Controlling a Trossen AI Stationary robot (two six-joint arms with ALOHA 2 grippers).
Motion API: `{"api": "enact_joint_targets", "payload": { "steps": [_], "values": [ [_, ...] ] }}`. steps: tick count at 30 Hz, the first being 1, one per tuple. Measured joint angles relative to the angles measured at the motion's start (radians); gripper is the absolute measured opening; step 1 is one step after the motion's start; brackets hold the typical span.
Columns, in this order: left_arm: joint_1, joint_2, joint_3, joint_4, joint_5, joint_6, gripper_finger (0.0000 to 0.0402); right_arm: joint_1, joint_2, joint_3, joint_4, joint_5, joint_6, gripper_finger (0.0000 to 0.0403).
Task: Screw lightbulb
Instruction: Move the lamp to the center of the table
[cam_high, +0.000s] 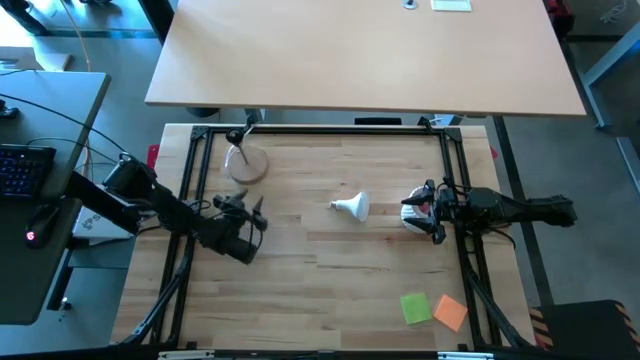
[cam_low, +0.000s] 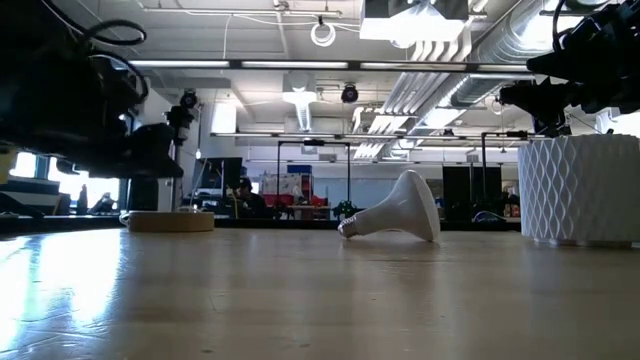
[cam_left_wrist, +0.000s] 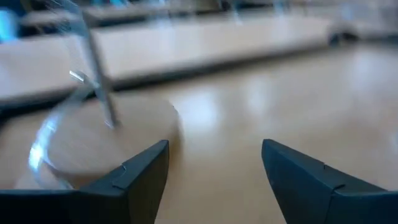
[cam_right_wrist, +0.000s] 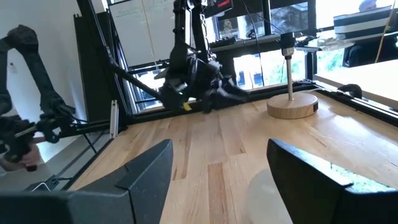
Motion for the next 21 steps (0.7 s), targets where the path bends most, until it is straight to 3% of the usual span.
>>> {"api": "enact_joint_targets", "payload": {
  "steps": [4,8,14,21],
  "values": [
    [0.081,0.003,-0.056,-0.002,-0.108,-0.164,0.0252,0.000,0.000,0.000,0.000,0.000,0.000,0.0259],
    [0.168,0.003,-0.072,0.001,-0.169,-0.157,0.0252,0.000,0.000,0.000,0.000,0.000,0.000,0.0259],
    [0.271,0.003,-0.064,0.005,-0.176,-0.092,0.0252,0.000,0.000,0.000,0.000,0.000,0.000,0.0259],
    [0.313,0.003,-0.085,0.002,-0.161,-0.131,0.0234,0.000,0.000,0.000,0.000,0.000,0.000,0.0259]
  ]
}}
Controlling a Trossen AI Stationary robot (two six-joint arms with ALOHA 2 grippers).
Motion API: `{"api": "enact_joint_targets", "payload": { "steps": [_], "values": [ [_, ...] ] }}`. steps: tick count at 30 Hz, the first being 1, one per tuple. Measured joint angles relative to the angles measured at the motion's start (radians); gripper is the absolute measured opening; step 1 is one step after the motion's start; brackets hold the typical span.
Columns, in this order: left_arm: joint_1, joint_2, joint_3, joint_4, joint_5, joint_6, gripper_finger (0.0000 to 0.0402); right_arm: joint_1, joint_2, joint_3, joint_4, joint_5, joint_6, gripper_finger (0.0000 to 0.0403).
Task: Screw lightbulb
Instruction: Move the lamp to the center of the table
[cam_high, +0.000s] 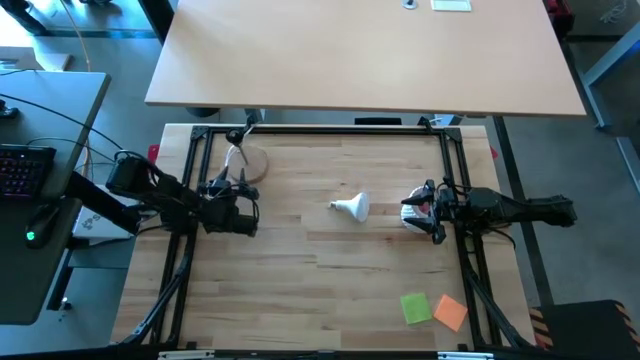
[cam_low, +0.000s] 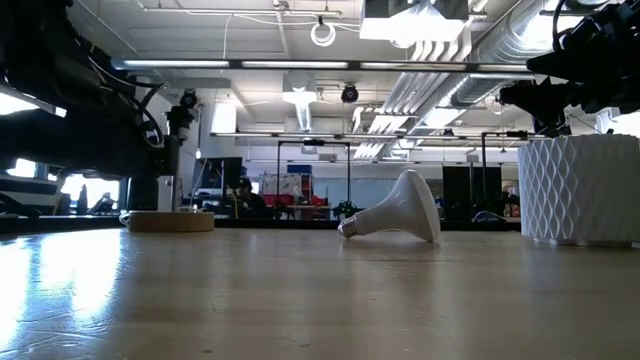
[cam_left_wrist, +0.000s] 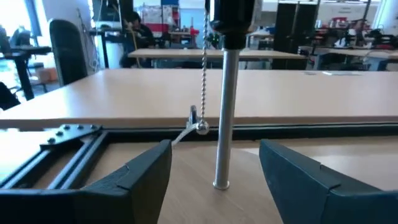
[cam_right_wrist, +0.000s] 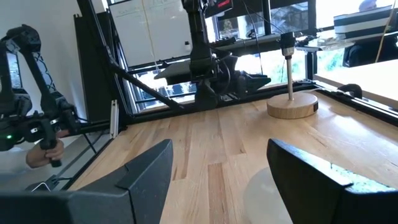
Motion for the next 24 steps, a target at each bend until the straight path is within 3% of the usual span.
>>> {"api": "enact_joint_targets", "payload": {
  "steps": [5,11,13,18,24],
  "values": [
    [-0.022,0.000,0.003,0.129,0.058,0.094,0.0195,0.000,0.000,0.000,0.000,0.000,0.000,0.0259],
    [-0.003,0.000,0.004,0.546,0.205,0.605,0.0171,0.000,0.000,0.000,0.000,0.000,0.000,0.0259],
    [0.035,-0.015,0.005,0.616,0.222,0.737,0.0174,0.000,0.000,0.000,0.000,0.000,0.000,0.0259],
    [0.147,-0.109,0.004,0.575,0.295,0.901,0.0201,0.000,0.000,0.000,0.000,0.000,0.000,0.0259],
    [0.225,-0.274,-0.005,0.429,0.308,0.921,0.0249,0.000,0.000,0.000,0.000,0.000,0.000,0.0259]
  ]
}}
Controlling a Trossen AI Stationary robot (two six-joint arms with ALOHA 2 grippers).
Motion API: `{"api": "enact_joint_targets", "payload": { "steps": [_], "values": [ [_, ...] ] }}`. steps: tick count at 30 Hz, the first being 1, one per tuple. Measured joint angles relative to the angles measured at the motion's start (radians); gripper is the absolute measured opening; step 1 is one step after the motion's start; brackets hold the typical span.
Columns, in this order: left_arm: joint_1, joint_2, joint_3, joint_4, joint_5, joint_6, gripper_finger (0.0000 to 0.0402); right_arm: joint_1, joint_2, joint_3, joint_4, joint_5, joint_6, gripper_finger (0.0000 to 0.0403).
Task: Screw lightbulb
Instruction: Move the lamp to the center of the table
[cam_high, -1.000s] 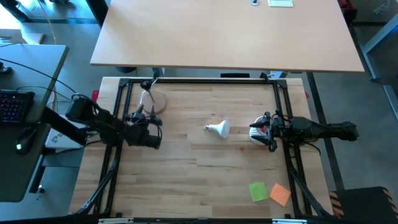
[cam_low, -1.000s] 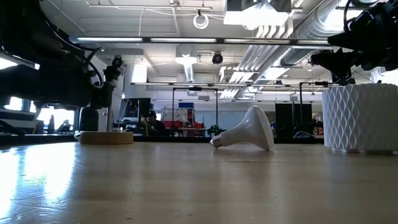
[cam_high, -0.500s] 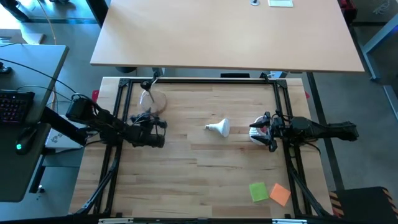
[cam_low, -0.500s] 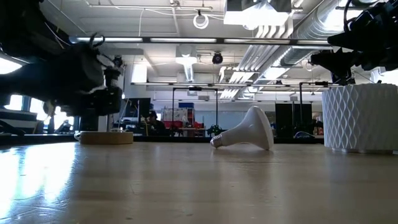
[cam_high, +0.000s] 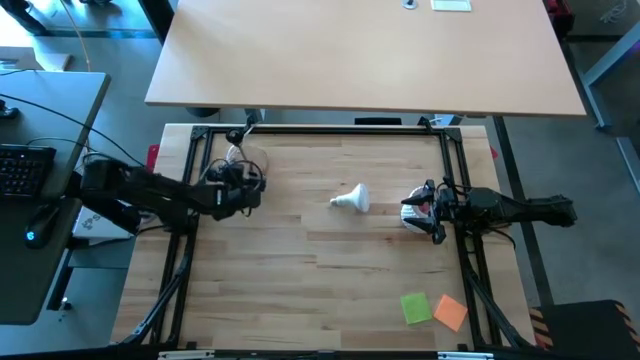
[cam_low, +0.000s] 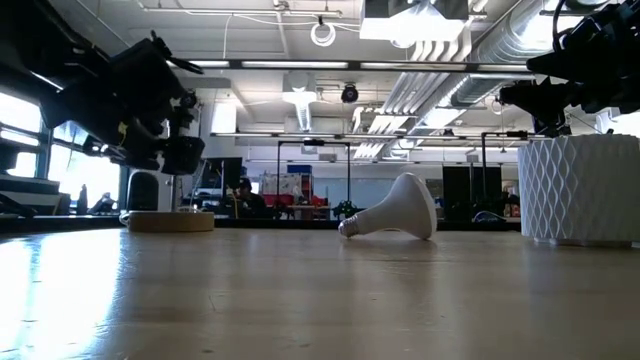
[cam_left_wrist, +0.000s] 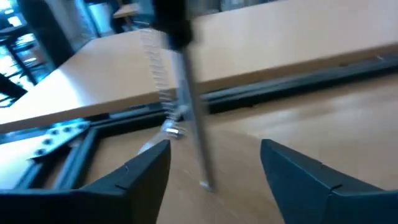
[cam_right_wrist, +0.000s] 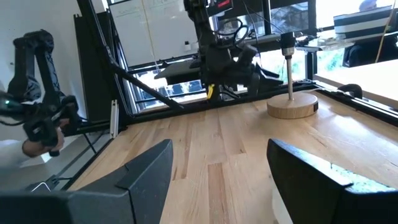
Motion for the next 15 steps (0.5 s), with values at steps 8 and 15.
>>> {"api": "enact_joint_targets", "payload": {
  "steps": [8,15],
  "values": [
    [0.124,-0.115,-0.039,0.063,0.043,0.129,0.0274,0.000,0.000,0.000,0.000,0.000,0.000,0.0259],
    [0.232,-0.086,-0.085,0.452,0.327,0.490,0.0255,0.000,0.000,0.000,0.000,0.000,0.000,0.0259]
  ]
}}
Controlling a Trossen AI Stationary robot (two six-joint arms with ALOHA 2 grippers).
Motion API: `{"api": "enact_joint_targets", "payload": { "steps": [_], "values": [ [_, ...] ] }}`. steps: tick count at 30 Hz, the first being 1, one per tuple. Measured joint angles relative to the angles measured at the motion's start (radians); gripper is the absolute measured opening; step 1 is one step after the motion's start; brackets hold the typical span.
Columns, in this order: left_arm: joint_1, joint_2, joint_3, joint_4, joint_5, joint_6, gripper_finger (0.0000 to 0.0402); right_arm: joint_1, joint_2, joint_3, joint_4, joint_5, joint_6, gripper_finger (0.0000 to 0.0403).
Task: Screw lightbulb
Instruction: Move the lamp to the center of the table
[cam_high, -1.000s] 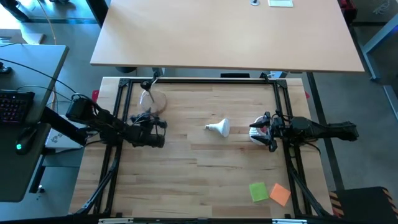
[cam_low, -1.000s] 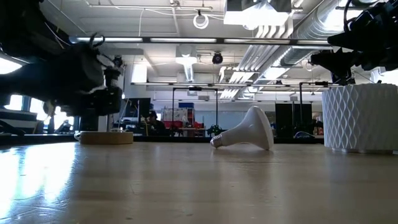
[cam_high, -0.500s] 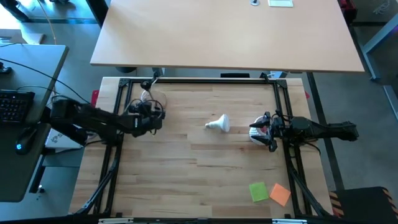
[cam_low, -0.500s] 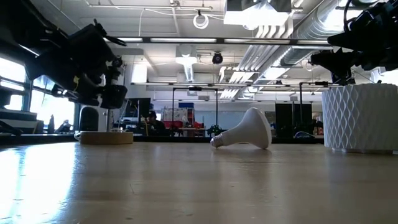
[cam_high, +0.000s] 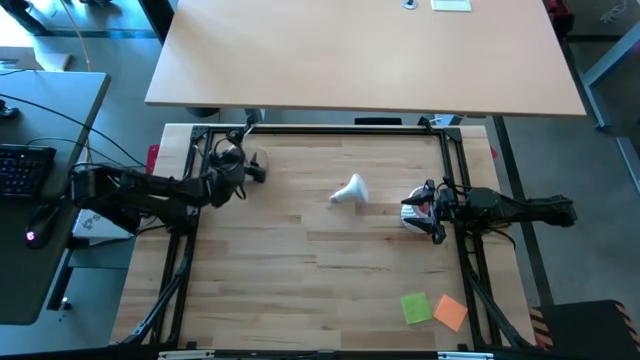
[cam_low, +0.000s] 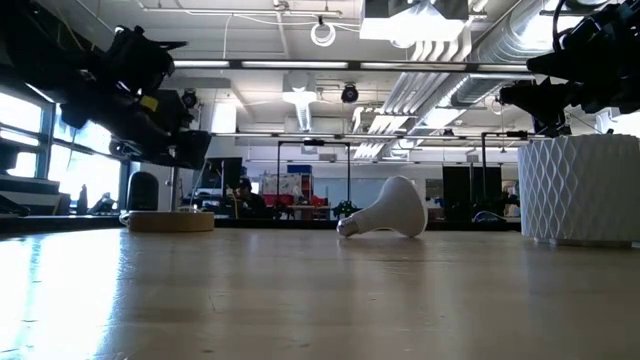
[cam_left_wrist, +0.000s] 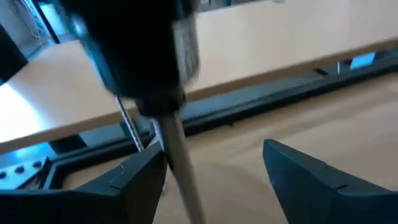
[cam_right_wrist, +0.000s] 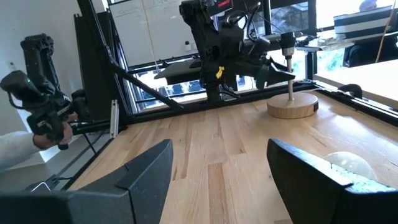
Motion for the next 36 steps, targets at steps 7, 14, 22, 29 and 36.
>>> {"api": "enact_joint_targets", "payload": {
  "steps": [7,14,22,29,36],
  "values": [
    [0.081,0.014,0.000,0.070,0.124,0.061,0.0222,0.000,0.000,0.000,0.000,0.000,0.000,0.0259],
    [0.102,0.014,0.000,0.106,0.248,0.102,0.0156,0.000,0.000,0.000,0.000,0.000,0.000,0.0259],
    [0.074,0.014,-0.001,0.191,0.420,0.094,0.0053,0.000,0.000,0.000,0.000,0.000,0.000,0.0259],
    [-0.057,0.015,0.021,0.202,0.447,0.044,0.0028,0.000,0.000,0.000,0.000,0.000,0.000,0.0259],
    [-0.263,0.019,0.136,0.121,0.369,0.023,0.0034,0.000,0.000,0.000,0.000,0.000,0.000,0.0259]
  ]
}}
